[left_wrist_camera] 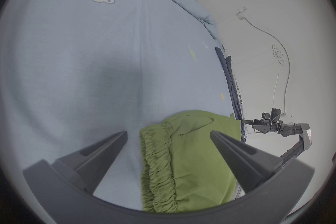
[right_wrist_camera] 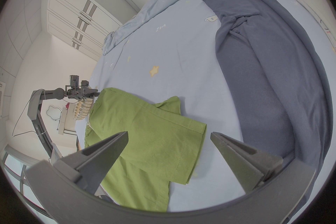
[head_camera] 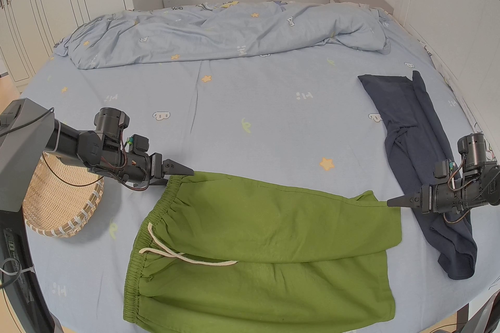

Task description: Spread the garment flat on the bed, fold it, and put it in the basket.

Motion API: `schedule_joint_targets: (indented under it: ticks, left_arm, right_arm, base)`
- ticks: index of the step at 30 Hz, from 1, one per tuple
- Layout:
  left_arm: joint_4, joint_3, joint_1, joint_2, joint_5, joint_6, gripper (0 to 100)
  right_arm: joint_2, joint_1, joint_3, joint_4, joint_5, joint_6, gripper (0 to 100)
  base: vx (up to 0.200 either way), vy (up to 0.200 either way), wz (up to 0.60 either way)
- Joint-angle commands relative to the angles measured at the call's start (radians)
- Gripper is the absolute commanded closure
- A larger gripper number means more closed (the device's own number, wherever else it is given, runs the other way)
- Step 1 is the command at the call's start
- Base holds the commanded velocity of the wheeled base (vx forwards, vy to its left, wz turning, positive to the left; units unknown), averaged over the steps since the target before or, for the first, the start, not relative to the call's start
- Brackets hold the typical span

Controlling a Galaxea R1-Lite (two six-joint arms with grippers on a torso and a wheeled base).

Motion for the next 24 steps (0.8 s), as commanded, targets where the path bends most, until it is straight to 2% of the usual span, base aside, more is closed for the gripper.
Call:
schedule_joint_targets:
  ticks: [1,13,24]
  left_arm:
    - [0.003,0.001,-0.008,0.009,-0.001,-0.002,100]
    - [0.003,0.012,-0.003,-0.012,0.001,0.000,100]
    - [0.003,0.081,0.045,-0.147,-0.002,-0.002,100]
  right_arm:
    - [0.000,0.000,0.001,-0.001,0.001,0.000,0]
    - [0.000,-0.001,0.002,-0.002,0.000,0.000,0]
    - [-0.006,-0.005,0.036,-0.001,0.000,0.004,0]
  base:
    - [0.000,0.000,0.00]
    - [0.000,0.000,0.00]
    - [0.000,0.000,0.00]
